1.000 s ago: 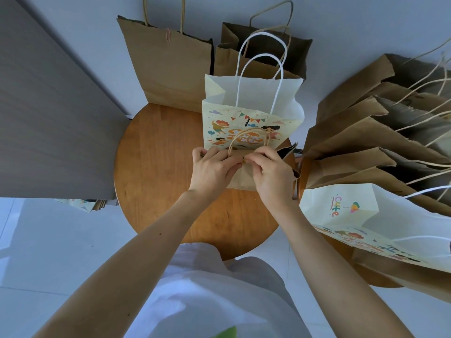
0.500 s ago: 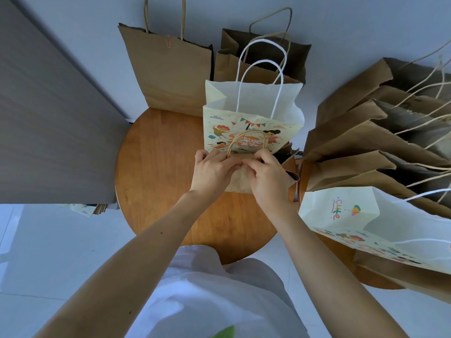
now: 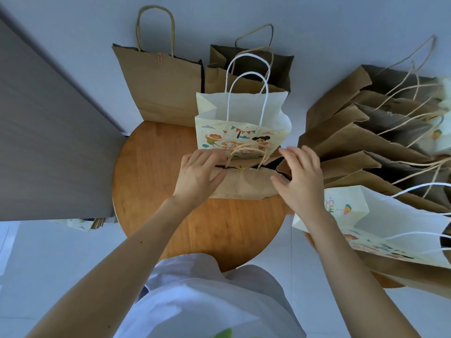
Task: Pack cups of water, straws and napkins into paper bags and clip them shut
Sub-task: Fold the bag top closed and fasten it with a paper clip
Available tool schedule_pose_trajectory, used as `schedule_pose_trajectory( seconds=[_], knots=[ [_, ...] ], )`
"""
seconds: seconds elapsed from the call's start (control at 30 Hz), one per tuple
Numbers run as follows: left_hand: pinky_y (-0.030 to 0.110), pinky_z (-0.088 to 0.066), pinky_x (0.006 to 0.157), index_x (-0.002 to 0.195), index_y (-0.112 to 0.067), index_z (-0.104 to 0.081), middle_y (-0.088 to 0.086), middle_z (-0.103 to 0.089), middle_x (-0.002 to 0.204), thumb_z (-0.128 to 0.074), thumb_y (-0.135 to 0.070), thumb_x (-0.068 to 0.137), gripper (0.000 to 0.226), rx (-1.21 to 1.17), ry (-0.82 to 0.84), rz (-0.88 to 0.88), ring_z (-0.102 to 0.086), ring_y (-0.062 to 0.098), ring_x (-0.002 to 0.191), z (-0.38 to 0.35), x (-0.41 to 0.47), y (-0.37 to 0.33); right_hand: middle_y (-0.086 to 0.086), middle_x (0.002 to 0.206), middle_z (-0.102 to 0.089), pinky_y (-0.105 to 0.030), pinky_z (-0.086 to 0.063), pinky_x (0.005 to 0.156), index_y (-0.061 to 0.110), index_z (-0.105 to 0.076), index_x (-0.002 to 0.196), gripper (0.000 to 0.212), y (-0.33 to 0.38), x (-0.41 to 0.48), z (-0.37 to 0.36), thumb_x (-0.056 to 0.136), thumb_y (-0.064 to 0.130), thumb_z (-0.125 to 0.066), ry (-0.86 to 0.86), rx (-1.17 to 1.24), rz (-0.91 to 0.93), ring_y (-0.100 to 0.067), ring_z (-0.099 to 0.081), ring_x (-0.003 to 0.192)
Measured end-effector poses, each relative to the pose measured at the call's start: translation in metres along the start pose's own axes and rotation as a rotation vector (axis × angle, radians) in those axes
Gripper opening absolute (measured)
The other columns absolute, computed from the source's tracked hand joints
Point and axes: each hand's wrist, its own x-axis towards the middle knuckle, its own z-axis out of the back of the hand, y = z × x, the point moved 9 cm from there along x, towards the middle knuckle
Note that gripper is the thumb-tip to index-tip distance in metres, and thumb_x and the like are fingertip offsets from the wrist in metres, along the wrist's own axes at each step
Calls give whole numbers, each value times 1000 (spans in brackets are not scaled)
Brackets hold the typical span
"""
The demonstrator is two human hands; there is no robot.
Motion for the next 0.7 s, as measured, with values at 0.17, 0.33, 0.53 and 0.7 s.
schedule_pose_trajectory(
  seconds=[0.17, 0.33, 0.53, 0.7],
  knots=[
    [34, -31, 92, 130, -24, -51, -4, -56, 129, -48, -31, 95, 36, 257, 426, 162, -43, 22, 119, -32, 3, 8, -4, 134, -50, -42, -25, 113, 13, -55, 127, 47, -11, 10, -38, 82, 19, -66, 374, -65, -15, -24, -15, 142],
    [35, -41, 64, 98, -13, -71, 7, -71, 90, -57, -19, 89, 18, 149, 218, 158, -60, 30, 79, -15, 1, 3, -9, 115, -65, -39, -40, 99, 10, -68, 109, 26, -20, 8, -33, 86, 21, -65, 282, -48, -74, -22, -38, 132],
    [30, -41, 60, 78, -13, -73, 0, -70, 71, -57, -21, 78, 18, 168, 47, 251, -62, 27, 64, 29, -23, 18, -9, 88, -72, -22, -43, 63, 9, -74, 90, 16, 20, 10, -16, 79, 20, -73, 136, 120, 126, -26, -67, 79],
    [35, -49, 63, 76, -13, -74, 1, -72, 73, -47, -28, 81, 31, 206, -90, 331, -65, 25, 67, 90, -41, 39, -6, 77, -73, -24, -46, 56, 12, -75, 78, 13, 84, 26, -9, 69, 19, -80, 91, 194, 298, -25, -68, 69]
  ],
)
